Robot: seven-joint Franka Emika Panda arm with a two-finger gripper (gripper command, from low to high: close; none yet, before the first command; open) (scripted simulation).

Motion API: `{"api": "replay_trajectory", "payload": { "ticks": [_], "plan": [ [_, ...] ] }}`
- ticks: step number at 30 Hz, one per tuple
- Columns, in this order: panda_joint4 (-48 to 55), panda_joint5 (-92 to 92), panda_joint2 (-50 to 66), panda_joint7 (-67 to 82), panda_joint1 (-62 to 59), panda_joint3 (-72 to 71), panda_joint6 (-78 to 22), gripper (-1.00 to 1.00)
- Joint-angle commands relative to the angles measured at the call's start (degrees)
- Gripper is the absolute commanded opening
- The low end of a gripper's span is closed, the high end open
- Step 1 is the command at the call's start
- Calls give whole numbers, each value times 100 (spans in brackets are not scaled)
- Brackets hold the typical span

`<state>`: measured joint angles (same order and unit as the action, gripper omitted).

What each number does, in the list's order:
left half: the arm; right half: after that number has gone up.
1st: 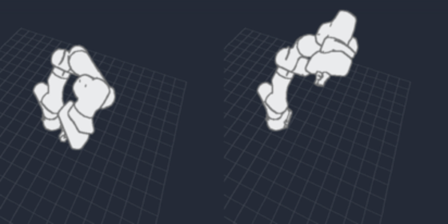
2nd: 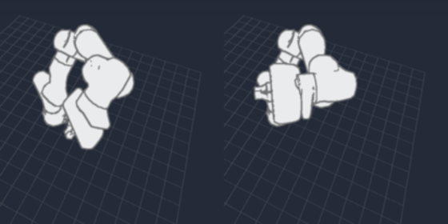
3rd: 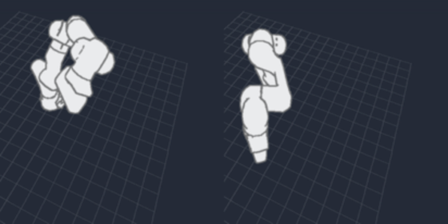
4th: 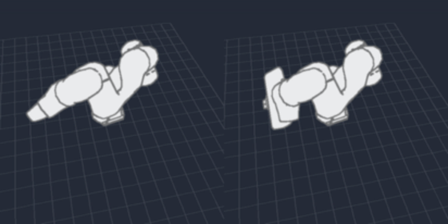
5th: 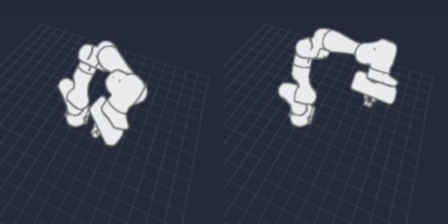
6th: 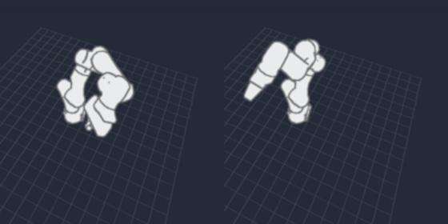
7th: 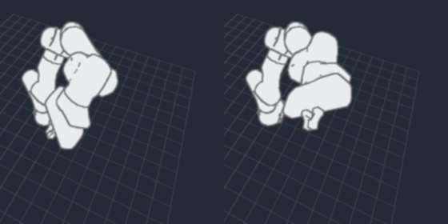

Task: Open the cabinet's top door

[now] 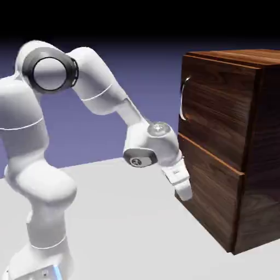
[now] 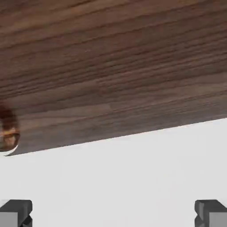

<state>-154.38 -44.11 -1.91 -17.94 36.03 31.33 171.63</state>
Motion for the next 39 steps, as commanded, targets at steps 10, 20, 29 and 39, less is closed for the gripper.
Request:
{"api": "replay_trajectory", "payload": {
  "ticks": [10, 20, 29, 39],
  "plan": [
    [374, -2493, 1737, 1386, 1990, 1770, -134, 0],
    [749, -4985, 3475, 2771, 3984, 3541, -269, 0],
    [1086, -7228, 5038, 4018, 5779, 5134, -390, 0],
    [1460, -9720, 6776, 5403, 7774, 6904, -524, 0]
  ]
}}
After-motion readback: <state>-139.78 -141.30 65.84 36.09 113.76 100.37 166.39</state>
